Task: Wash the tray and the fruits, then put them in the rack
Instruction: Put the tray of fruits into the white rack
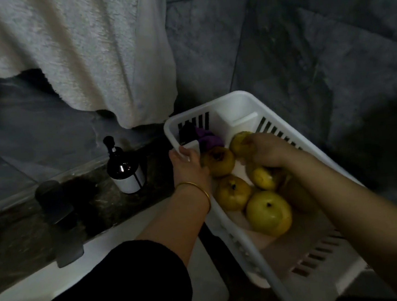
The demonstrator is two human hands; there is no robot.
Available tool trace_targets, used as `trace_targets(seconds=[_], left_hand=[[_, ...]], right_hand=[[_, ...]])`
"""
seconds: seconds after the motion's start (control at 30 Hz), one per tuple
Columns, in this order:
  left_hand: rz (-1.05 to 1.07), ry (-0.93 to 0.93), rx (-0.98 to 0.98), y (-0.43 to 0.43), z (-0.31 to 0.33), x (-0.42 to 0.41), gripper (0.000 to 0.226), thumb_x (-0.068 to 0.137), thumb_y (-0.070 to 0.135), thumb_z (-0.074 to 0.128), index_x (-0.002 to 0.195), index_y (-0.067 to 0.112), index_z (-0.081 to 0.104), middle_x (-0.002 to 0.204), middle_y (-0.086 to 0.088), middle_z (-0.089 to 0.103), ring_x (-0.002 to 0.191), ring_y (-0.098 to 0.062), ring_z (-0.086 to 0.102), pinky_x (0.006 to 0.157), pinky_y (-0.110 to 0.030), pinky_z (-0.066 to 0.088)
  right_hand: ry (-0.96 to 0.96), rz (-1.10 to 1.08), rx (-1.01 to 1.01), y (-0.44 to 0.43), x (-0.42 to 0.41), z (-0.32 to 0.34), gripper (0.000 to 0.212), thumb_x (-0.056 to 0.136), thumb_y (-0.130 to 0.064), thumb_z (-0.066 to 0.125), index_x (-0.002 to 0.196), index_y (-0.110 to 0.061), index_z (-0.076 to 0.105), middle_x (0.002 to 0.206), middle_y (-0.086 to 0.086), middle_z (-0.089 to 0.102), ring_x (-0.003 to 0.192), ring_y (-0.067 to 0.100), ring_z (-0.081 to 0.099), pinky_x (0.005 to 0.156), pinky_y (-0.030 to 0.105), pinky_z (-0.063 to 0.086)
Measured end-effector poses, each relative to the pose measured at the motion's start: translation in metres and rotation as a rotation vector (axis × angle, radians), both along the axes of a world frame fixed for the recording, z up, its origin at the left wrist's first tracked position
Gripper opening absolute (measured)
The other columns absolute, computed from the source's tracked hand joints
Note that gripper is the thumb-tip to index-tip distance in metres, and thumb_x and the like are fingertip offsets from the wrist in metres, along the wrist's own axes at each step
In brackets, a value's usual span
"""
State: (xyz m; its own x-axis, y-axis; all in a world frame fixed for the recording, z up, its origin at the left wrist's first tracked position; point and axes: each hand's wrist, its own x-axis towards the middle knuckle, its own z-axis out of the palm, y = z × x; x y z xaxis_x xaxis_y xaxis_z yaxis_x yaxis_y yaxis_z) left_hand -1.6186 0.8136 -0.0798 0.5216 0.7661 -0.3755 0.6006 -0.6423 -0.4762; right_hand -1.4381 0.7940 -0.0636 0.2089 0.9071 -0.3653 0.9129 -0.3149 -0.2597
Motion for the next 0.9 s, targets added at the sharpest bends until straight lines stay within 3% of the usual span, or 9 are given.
trace_targets(seconds=[0.2,0.3,0.37,0.47,0.63,0.9], left_hand=[[0.041,0.017,-0.002,-0.001,0.000,0.000,0.057,0.099,0.042,0.039,0.148,0.017,0.023,0.147,-0.038,0.005,0.134,-0.054,0.020,0.111,-0.061,0.012],[0.042,0.044,0.008,-0.001,-0.001,0.003,0.060,0.098,0.043,0.041,0.148,0.016,0.022,0.148,-0.037,0.005,0.136,-0.053,0.017,0.111,-0.061,0.013],[0.044,0.070,0.006,0.001,-0.003,0.005,0.062,0.098,0.045,0.041,0.149,0.016,0.021,0.148,-0.037,0.005,0.137,-0.052,0.015,0.111,-0.061,0.014],[0.049,0.087,0.006,0.004,-0.008,0.007,0.062,0.098,0.043,0.041,0.150,0.015,0.019,0.148,-0.037,0.004,0.138,-0.052,0.013,0.109,-0.061,0.016],[0.041,0.108,0.007,0.007,-0.011,0.008,0.064,0.098,0.045,0.041,0.150,0.015,0.019,0.148,-0.036,0.005,0.138,-0.051,0.009,0.108,-0.061,0.019],[0.042,0.087,0.018,0.008,-0.014,0.006,0.062,0.099,0.042,0.039,0.151,0.015,0.016,0.147,-0.038,0.004,0.138,-0.051,0.012,0.107,-0.061,0.022]], right_hand=[[-0.074,0.136,-0.128,-0.064,-0.014,-0.001,0.045,0.083,-0.051,0.063,0.118,-0.023,0.058,0.116,0.002,0.058,0.108,0.022,0.055,0.089,0.037,0.047],[-0.055,0.133,-0.076,-0.090,-0.024,-0.010,0.045,0.087,-0.053,0.057,0.121,-0.025,0.057,0.116,0.001,0.060,0.108,0.020,0.056,0.086,0.034,0.046],[-0.020,0.134,-0.055,-0.101,-0.027,-0.018,0.058,0.083,-0.057,0.060,0.130,-0.025,0.051,0.125,-0.001,0.057,0.116,0.018,0.053,0.090,0.029,0.044],[-0.064,0.178,-0.091,-0.111,-0.028,-0.029,0.096,0.071,-0.064,0.068,0.148,-0.024,0.025,0.150,-0.001,0.032,0.134,0.020,0.036,0.105,0.029,0.035],[-0.198,0.131,-0.050,-0.120,-0.039,-0.029,0.094,0.068,-0.064,0.069,0.145,-0.028,0.028,0.140,0.002,0.039,0.121,0.024,0.049,0.087,0.033,0.046],[-0.189,0.137,-0.098,-0.141,-0.052,-0.023,0.090,0.075,-0.060,0.063,0.145,-0.023,0.019,0.129,0.005,0.038,0.114,0.026,0.048,0.078,0.029,0.036]])
